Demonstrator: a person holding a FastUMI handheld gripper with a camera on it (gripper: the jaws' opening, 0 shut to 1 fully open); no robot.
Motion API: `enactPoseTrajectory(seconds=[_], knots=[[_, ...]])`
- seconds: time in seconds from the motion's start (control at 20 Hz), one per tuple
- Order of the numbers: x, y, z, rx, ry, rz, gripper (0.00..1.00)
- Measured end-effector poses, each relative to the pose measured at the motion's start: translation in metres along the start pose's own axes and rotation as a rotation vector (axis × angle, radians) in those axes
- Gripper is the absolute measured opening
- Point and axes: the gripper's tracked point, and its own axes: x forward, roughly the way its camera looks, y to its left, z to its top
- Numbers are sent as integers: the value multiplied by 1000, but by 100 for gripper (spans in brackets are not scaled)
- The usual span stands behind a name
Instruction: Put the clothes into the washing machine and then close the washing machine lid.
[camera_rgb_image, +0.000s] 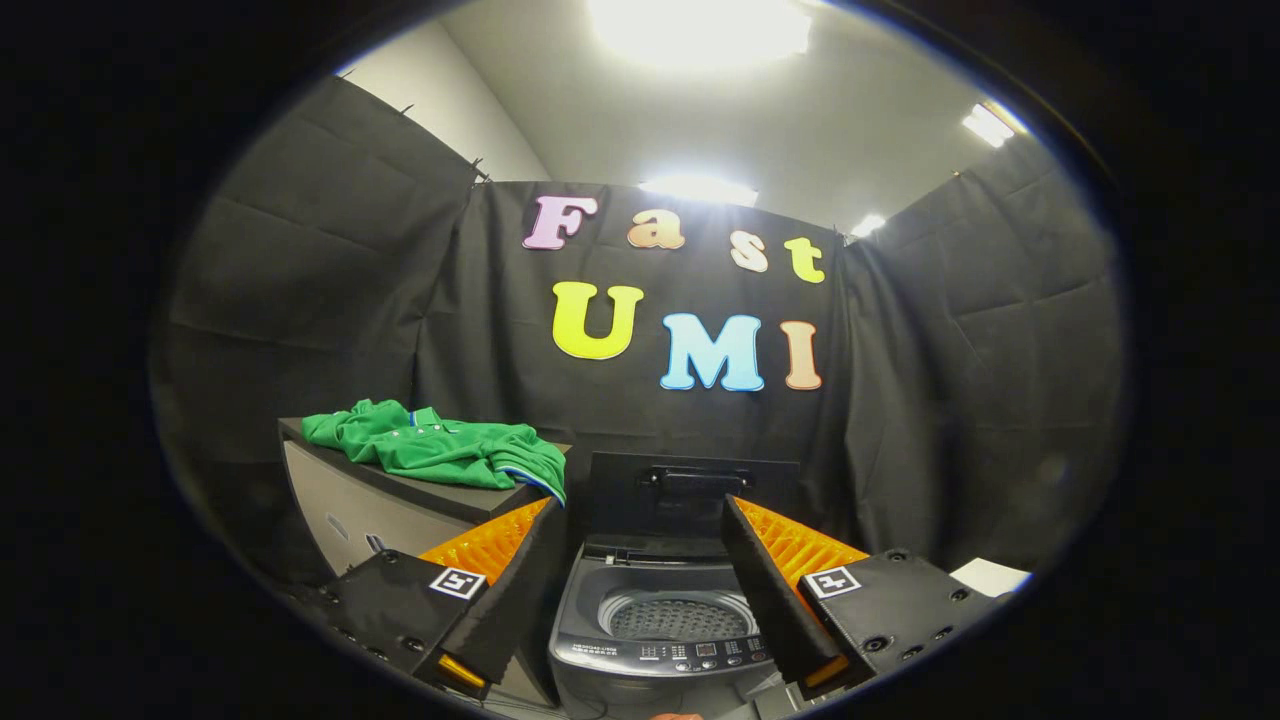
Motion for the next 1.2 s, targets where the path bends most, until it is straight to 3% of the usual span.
enactPoseTrajectory(seconds=[0.6,0.9,1.2], knots=[[14,14,0,10,21,27,99],[25,39,26,7,-2,44,99],[45,75,49,112,69,80,99]])
